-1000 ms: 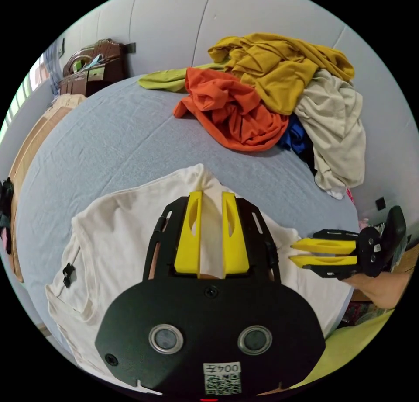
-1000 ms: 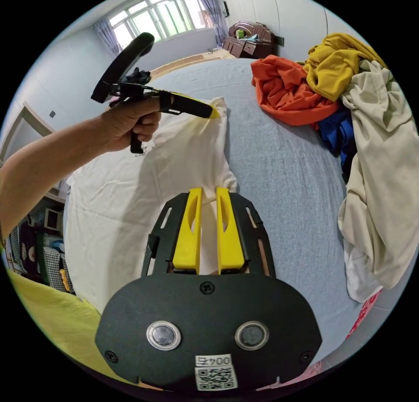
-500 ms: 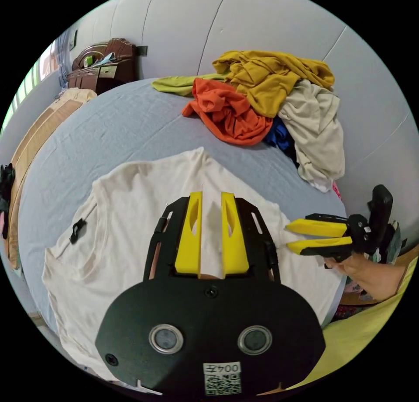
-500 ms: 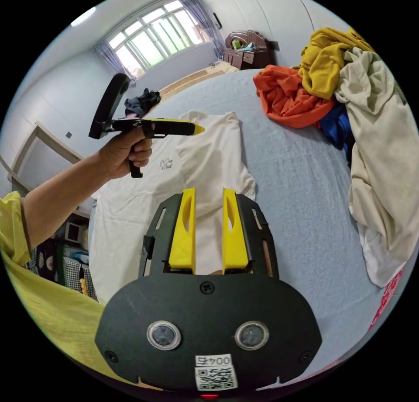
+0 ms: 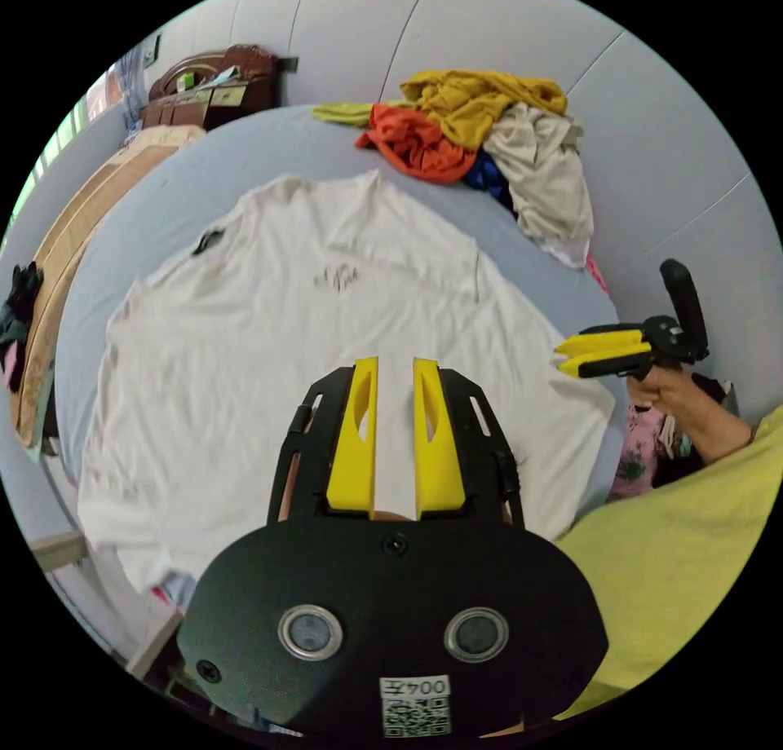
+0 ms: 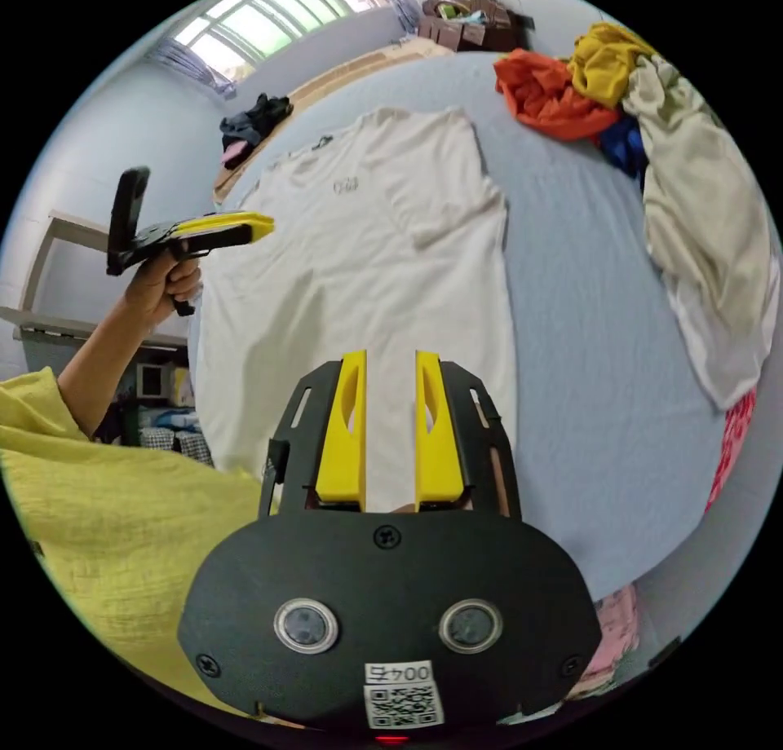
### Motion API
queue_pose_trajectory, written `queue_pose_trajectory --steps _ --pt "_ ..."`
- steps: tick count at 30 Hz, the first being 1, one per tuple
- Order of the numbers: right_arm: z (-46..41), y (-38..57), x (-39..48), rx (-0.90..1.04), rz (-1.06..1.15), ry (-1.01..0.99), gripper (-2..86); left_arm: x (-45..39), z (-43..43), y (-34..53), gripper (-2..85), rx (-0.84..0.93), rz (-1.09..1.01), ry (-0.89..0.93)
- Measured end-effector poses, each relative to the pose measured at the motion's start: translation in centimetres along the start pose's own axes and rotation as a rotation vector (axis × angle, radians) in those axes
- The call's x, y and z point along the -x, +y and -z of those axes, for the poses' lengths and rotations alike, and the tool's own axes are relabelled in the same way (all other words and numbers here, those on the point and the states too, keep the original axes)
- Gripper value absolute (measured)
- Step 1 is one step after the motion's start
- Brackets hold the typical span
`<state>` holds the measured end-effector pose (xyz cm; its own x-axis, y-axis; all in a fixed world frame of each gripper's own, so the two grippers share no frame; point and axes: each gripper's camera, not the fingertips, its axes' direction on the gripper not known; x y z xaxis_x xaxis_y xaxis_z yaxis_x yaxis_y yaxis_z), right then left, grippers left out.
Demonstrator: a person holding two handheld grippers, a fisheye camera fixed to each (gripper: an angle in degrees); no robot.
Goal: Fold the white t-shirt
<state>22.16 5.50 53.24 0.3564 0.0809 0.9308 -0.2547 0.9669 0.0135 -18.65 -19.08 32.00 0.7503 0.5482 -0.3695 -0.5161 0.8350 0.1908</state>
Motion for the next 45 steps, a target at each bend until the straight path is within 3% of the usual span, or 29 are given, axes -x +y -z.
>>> queue_pose_trajectory --steps 5,11,18,30,35,37,42,45 --pt "-5.7 3.0 3.0 0.099 -0.059 0.021 8.8 -1.2 1.4 11.7 6.7 0.110 0.146 0.032" --pt "-12.6 2.5 5.5 0.162 -0.098 0.215 4.5 -2.7 0.1 17.6 4.5 0.238 0.100 -0.047" --pt "-18.1 0.4 6.1 0.151 -0.082 0.239 0.8 -1.8 2.4 22.2 2.1 0.186 0.141 -0.113" --pt "-27.9 -3.6 6.2 0.243 0.026 0.205 0.3 4.1 6.9 32.4 1.1 0.099 0.367 0.022" --pt "-31.5 -3.8 5.1 0.211 0.035 0.120 2.6 9.2 8.9 39.0 1.1 -0.003 0.614 0.258" --pt "-33.2 -4.5 4.3 0.230 0.000 -0.027 6.5 10.9 11.1 42.0 1.2 -0.122 0.705 0.275" --pt "-33.9 -7.0 5.7 0.004 -0.035 -0.304 8.6 16.7 18.3 49.7 3.5 -0.327 0.809 0.065" --pt "-36.1 -11.2 9.9 -0.048 0.010 -0.307 8.5 22.2 21.0 54.2 5.7 -0.380 0.877 -0.016"
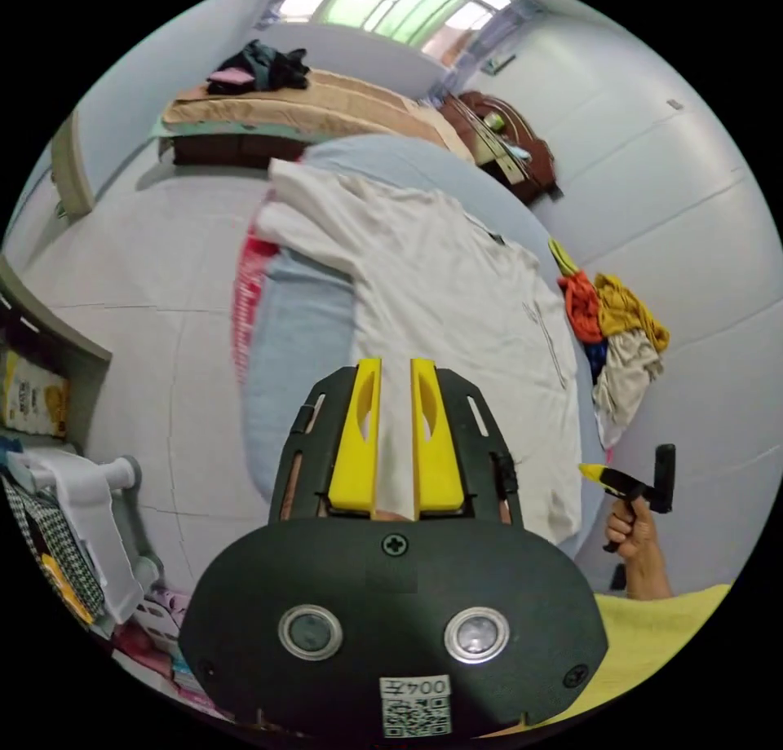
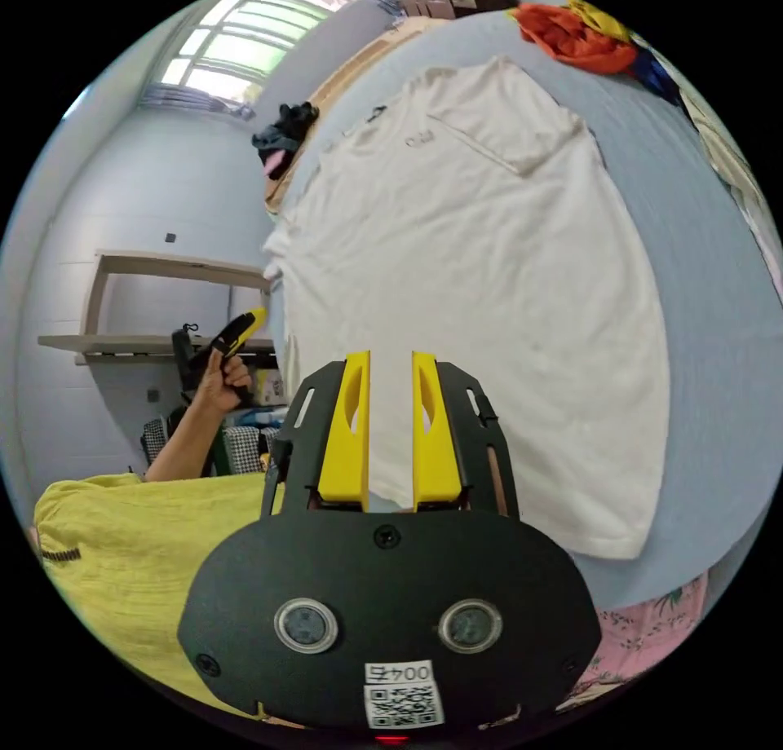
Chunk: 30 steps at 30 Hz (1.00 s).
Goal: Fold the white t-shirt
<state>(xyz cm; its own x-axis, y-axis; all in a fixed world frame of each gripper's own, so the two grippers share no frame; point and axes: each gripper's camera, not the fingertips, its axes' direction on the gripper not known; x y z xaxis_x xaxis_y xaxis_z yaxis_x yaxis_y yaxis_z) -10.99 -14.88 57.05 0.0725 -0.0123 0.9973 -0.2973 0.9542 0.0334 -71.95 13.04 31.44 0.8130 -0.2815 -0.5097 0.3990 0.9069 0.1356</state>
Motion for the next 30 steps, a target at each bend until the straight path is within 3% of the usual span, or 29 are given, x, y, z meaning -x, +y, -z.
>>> queue_pose_trajectory --steps 5,16,22,30 --pt "-10.4 -9.5 8.9 0.069 0.183 0.017 8.7 8.5 2.6 -4.4 7.1 -0.016 -0.050 -0.071" --pt "-42.2 -30.1 31.4 0.258 0.700 0.214 9.7 15.7 3.8 -8.4 8.4 0.007 -0.316 -0.105" --pt "-56.9 -35.1 35.8 0.380 0.823 0.339 12.6 18.7 4.2 -10.0 9.1 0.031 -0.329 -0.058" --pt "-69.9 -38.1 35.9 0.553 0.901 0.362 13.4 22.5 5.0 -11.0 8.6 0.052 -0.304 -0.008"
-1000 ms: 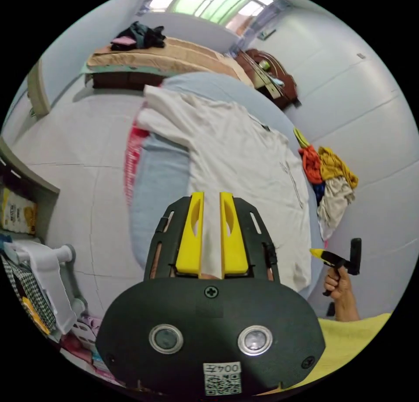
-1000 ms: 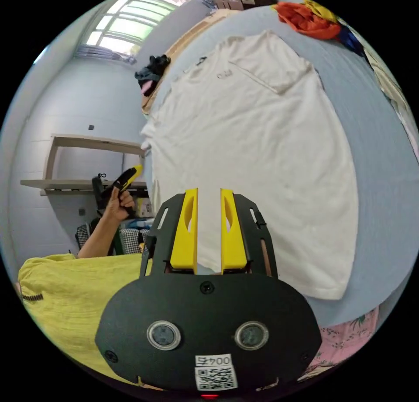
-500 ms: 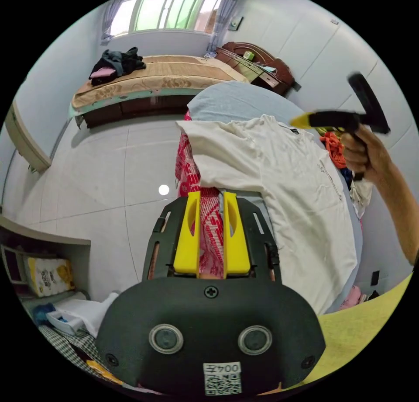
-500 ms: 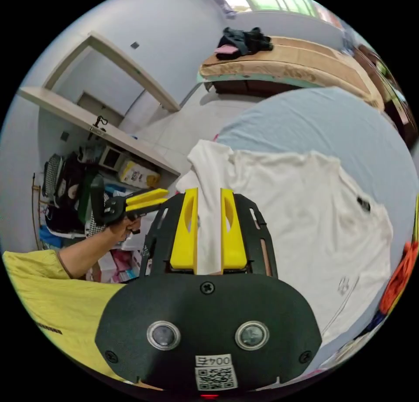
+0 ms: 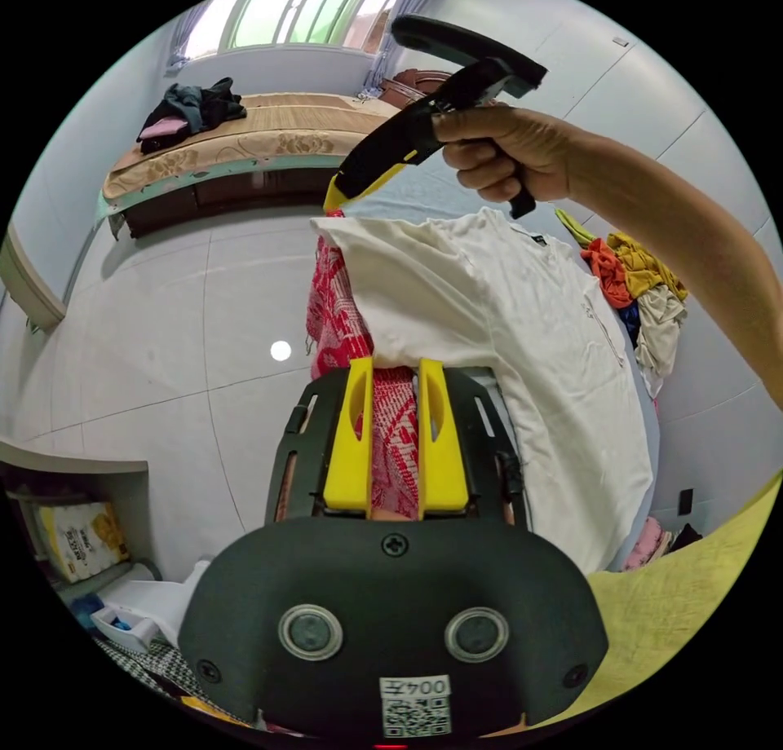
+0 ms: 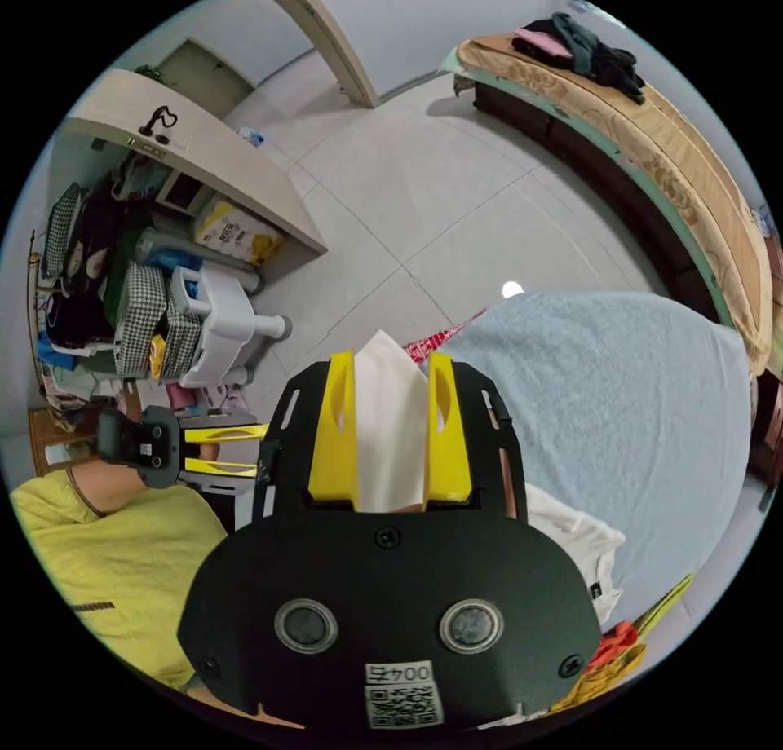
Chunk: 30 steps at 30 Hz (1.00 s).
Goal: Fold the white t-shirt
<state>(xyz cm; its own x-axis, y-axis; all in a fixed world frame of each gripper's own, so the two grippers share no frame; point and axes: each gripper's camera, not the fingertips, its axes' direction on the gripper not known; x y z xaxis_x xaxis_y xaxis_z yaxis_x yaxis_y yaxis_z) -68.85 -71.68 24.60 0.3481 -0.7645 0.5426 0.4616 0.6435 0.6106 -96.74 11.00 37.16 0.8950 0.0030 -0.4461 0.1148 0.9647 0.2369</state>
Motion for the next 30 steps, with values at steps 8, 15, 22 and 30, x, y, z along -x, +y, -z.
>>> queue_pose_trajectory --steps 8,15,22,30 --pt "-6.0 -3.9 -0.1 0.026 0.084 0.045 5.5 1.9 1.2 -0.5 5.7 0.014 -0.012 -0.011" --pt "-5.2 -3.2 -0.7 -0.122 0.087 0.008 -0.3 1.6 3.6 -0.8 2.6 -0.032 -0.029 -0.007" --pt "-9.2 -4.6 -1.1 -0.018 0.119 0.044 7.7 1.4 3.2 -0.7 1.8 0.004 -0.014 -0.015" --pt "-12.5 -5.6 -0.2 0.087 0.200 0.187 4.1 1.0 2.7 -1.2 1.7 0.017 0.001 0.023"
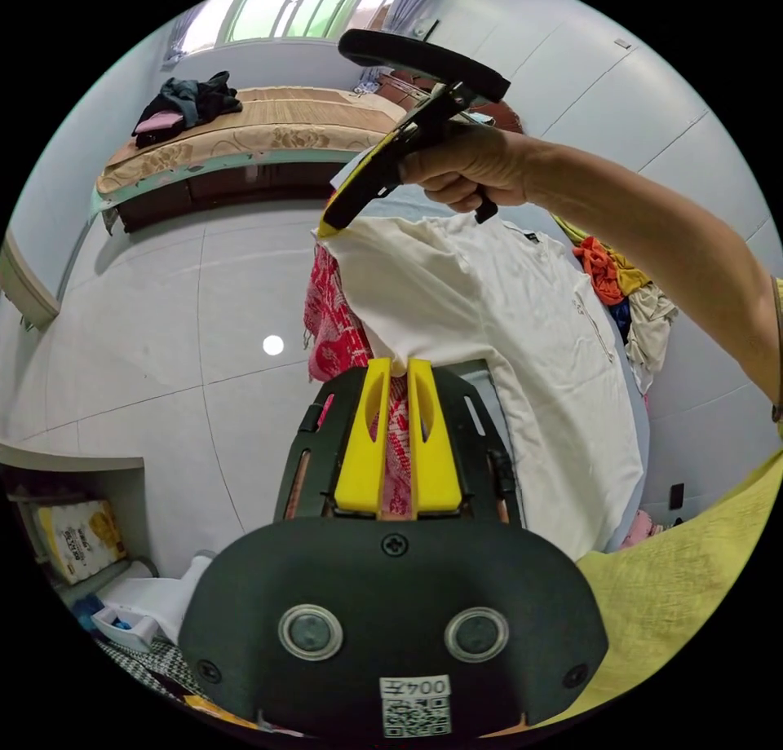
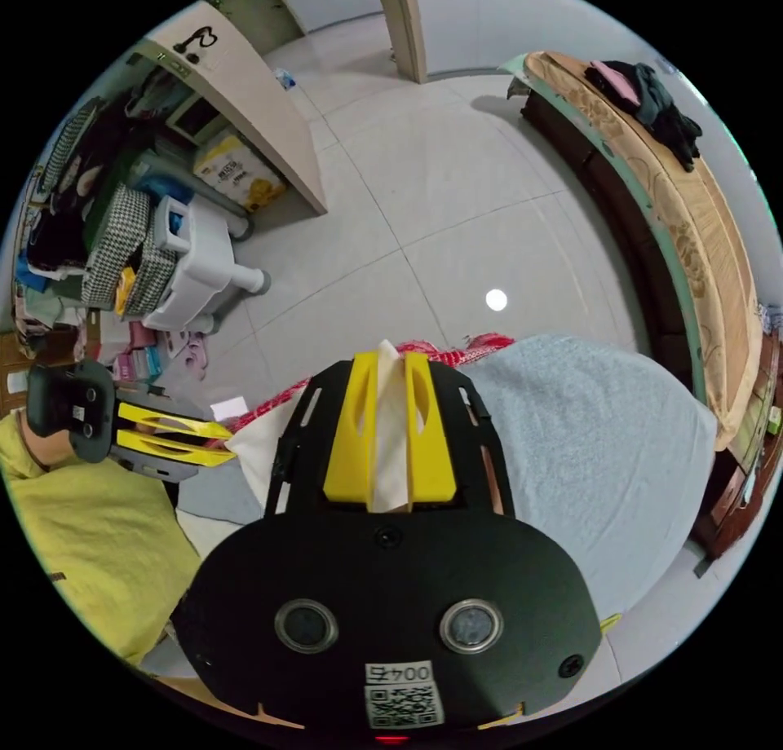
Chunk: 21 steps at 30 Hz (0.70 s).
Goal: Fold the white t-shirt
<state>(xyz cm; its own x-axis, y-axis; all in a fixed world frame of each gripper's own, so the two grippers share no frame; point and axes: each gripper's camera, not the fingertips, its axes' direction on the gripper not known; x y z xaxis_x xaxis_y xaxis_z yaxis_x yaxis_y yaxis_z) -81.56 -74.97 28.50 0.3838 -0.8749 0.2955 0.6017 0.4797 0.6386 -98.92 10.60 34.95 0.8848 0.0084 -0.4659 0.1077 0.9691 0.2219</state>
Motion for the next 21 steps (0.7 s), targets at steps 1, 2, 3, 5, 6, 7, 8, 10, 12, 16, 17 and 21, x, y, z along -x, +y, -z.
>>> queue_pose_trajectory --steps 1,2,3,5,6,7,8,10,12,16,17,21 --pt "0.4 0.3 0.0 -0.004 0.016 -0.003 3.0 -0.3 0.1 -0.2 1.8 -0.001 -0.001 0.002" --pt "0.8 0.6 0.0 -0.010 0.019 -0.002 2.7 -0.7 0.2 -0.4 1.8 -0.006 -0.002 0.002" --pt "1.6 1.2 -0.2 -0.028 0.020 0.004 2.2 -1.0 0.4 -0.5 1.8 -0.012 -0.003 0.001" --pt "3.1 2.6 -0.8 -0.062 0.015 -0.007 1.7 -2.3 1.1 -1.0 1.9 -0.027 -0.016 -0.012" --pt "4.3 3.8 -1.3 -0.093 0.006 -0.021 1.4 -2.7 1.3 -1.1 1.9 -0.028 -0.018 -0.018" --pt "5.6 5.2 -1.9 -0.133 -0.007 -0.033 1.2 -3.6 1.7 -1.4 1.8 -0.029 -0.024 -0.032" --pt "6.2 6.0 -2.1 -0.156 -0.014 -0.039 1.2 -4.7 2.1 -1.7 1.8 -0.024 -0.038 -0.050" --pt "8.9 10.0 -3.4 -0.257 -0.048 -0.075 0.9 -6.6 2.6 -2.1 1.9 -0.023 -0.076 -0.085" --pt "10.8 13.7 -4.3 -0.339 -0.080 -0.095 0.9 -8.9 3.0 -2.6 1.9 -0.023 -0.127 -0.131" --pt "14.3 24.1 -6.9 -0.533 -0.197 -0.120 0.8 -15.0 3.1 -3.7 2.0 -0.022 -0.277 -0.283" --pt "14.7 25.7 -7.3 -0.559 -0.218 -0.128 0.8 -16.8 2.9 -3.9 2.0 -0.032 -0.322 -0.321" --pt "15.3 36.6 -10.3 -0.704 -0.389 -0.202 0.9 -22.4 1.5 -4.4 2.2 -0.049 -0.479 -0.382"
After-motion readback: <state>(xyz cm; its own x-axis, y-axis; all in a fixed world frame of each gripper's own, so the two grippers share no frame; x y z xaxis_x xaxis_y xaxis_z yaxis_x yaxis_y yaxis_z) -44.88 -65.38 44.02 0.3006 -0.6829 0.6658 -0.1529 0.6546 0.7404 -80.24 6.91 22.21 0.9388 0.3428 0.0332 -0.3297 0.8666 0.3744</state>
